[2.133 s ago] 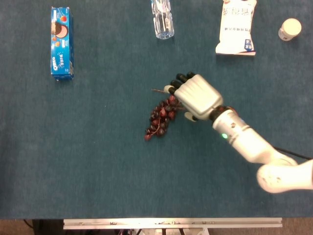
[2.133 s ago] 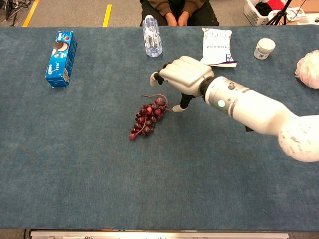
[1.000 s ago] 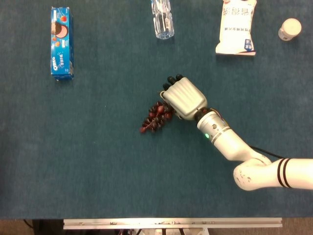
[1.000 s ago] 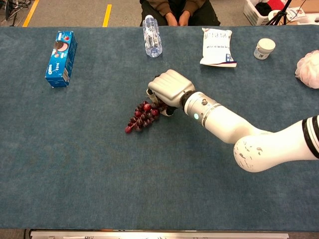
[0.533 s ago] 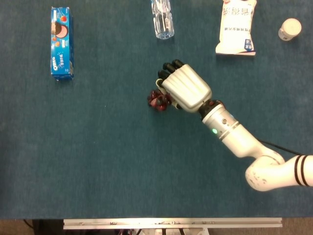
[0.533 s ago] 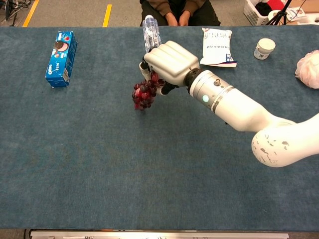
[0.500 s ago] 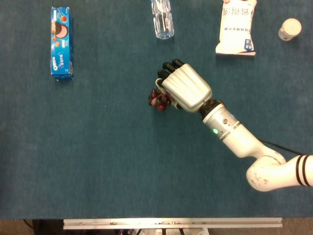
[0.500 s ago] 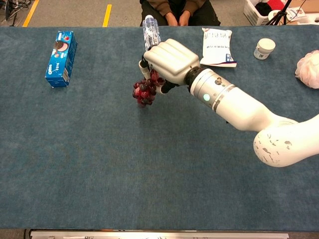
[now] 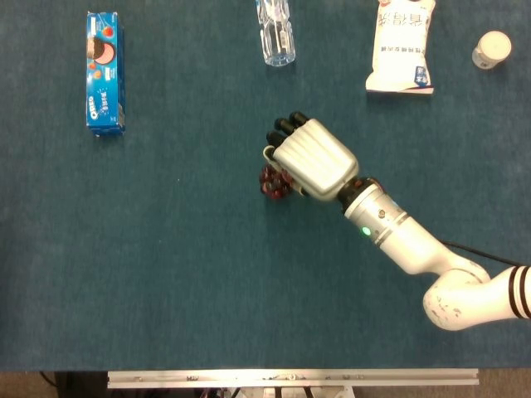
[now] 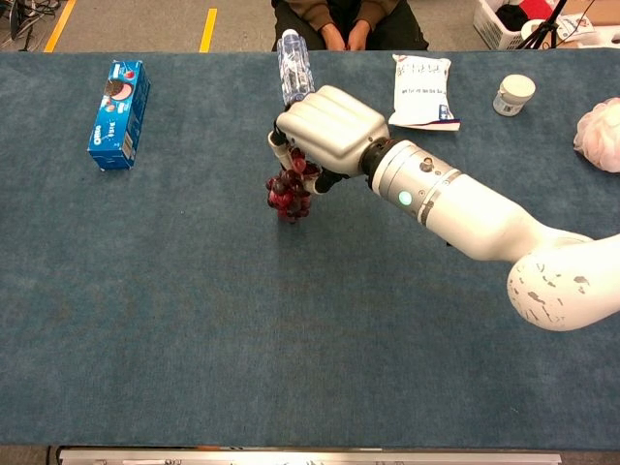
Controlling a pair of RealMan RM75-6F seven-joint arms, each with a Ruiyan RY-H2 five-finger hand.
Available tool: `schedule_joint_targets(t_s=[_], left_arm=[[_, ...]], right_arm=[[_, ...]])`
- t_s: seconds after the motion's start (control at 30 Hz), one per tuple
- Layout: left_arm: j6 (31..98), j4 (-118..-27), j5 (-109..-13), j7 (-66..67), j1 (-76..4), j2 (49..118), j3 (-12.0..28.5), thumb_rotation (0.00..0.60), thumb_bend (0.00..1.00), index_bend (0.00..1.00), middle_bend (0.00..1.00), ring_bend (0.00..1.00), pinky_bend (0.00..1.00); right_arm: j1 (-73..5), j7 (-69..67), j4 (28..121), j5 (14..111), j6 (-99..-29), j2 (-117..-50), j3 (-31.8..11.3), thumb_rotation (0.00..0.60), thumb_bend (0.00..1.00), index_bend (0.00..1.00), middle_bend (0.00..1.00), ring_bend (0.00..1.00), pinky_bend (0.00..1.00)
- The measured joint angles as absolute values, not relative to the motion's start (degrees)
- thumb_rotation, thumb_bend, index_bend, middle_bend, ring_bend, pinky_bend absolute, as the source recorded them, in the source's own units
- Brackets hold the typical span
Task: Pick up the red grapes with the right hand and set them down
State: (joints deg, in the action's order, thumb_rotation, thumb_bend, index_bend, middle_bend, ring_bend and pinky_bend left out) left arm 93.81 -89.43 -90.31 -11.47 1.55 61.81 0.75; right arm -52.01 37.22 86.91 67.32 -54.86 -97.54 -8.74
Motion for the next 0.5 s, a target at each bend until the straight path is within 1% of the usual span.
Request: schedule_joint_targets(t_s=[0.03,0.1,0.17,0.23,0.5], left_arm=[[93.83,-89.42,-90.31,-11.48,1.56,61.81,0.76,0.6,0.25,0.32,0.31,0.23,0.17],[93.85,-89.43,-90.32,-11.5,1.55,61.82,0.79,0.6,0.25,0.33,0.31,0.23,0.17],[93.92,-89.44,-90.39,-11.54,1.52,61.84,0.85,0.6,0.25,0.33,0.31,0.23,0.17],[93.93,-89.44,-90.43,-11.5,1.46,61.89,0.92,0.6,0.25,0.33,0.31,0.23,0.17],[93.8,-89.54,-90.71,-11.04,1.32,61.94,0.86,0.6,0.25,0.33,0.31,0.23,0.17]], right_arm=[[-52.13,37.53,87.12,66.61,-54.12,-97.41,-8.57,0.6,0.28,0.36,0.38,0.25,0.31],[-52.36,37.87,87.77,65.23,-52.92,-97.02,-8.43,0.6,0.24,0.21,0.33,0.23,0.31],[-52.58,37.96,88.76,64.19,-51.93,-96.26,-8.36,0.6,0.18,0.12,0.31,0.22,0.31],[-52.58,37.71,89.41,64.31,-52.18,-95.71,-8.4,0.6,0.16,0.09,0.3,0.22,0.3],[-51.52,35.95,90.98,65.72,-53.98,-93.73,-7.85,0.6,0.16,0.09,0.3,0.22,0.31]])
